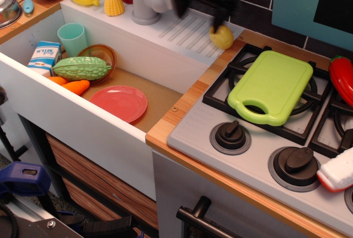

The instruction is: Put potato on plate

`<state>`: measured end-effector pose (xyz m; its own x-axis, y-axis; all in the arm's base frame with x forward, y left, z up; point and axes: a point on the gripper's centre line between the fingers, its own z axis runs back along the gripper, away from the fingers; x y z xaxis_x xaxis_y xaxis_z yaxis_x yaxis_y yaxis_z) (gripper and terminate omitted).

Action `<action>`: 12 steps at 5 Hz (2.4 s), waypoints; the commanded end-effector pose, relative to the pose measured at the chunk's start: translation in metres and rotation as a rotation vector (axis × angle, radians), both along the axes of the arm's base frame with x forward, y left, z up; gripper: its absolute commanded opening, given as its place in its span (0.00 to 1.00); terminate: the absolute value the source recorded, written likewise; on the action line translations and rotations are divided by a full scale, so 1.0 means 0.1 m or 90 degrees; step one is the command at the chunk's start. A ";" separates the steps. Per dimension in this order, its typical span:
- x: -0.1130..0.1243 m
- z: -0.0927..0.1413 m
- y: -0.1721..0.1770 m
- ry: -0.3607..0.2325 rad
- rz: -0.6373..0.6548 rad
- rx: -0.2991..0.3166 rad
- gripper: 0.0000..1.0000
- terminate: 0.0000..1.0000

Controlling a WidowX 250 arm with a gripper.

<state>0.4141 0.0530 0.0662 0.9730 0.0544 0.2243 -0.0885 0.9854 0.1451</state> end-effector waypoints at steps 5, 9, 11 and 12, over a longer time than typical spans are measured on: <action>0.35 0.02 -0.03 -0.121 -0.002 -0.044 1.00 0.00; 0.36 -0.24 0.04 -0.146 -0.003 -0.047 1.00 0.00; 0.39 -0.37 0.09 -0.144 0.000 -0.070 0.00 0.00; 0.39 -0.37 0.09 -0.147 0.005 -0.069 0.00 0.00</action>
